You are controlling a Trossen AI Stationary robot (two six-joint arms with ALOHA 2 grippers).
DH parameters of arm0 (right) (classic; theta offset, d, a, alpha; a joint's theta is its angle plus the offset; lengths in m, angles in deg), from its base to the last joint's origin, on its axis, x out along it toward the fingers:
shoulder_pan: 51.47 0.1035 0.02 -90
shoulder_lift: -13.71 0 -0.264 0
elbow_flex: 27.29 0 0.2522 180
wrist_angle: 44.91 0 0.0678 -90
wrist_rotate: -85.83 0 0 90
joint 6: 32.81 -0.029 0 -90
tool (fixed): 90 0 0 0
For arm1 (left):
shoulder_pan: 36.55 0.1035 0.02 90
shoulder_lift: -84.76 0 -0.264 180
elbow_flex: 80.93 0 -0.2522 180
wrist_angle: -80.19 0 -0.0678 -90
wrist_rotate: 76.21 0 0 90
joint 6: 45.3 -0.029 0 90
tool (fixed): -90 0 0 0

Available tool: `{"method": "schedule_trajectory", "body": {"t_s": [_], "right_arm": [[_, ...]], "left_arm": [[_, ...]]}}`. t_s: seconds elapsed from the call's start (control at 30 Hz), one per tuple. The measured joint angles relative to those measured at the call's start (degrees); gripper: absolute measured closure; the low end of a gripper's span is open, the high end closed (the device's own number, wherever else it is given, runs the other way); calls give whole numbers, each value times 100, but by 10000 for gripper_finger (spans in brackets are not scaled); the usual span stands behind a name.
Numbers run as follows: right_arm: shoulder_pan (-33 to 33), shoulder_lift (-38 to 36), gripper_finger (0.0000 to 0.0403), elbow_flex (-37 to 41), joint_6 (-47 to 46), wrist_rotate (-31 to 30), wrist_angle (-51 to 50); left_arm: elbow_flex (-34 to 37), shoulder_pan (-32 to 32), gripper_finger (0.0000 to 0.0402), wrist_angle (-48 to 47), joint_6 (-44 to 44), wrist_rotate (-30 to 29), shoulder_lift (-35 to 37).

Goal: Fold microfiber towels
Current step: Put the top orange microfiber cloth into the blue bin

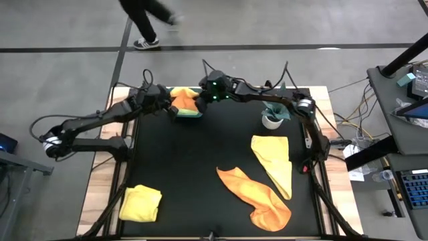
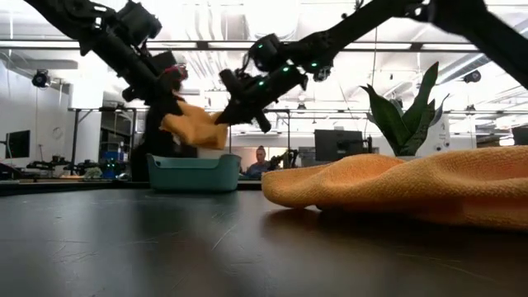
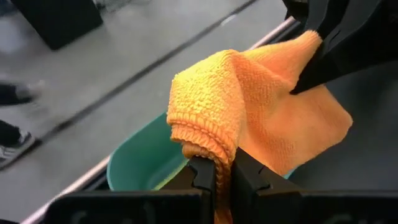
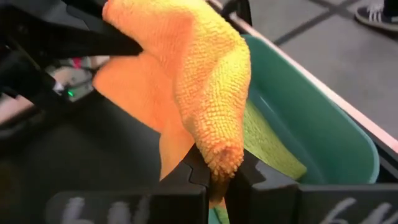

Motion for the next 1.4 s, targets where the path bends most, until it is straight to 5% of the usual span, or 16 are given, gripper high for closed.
{"method": "schedule_trajectory", "body": {"t_s": [0.47,1.0,1.4], "right_arm": [[-80,1394,390,-2425,430,2,-2133],[-184,1520,390,-2465,418,-66,-2281],[-151,1534,375,-2459,462,-360,-2492]], "left_arm": [[-160,921,399,-365,-383,704,-1161],[-892,961,398,-890,-723,522,-2395],[-879,964,328,-894,-719,412,-2402]]}}
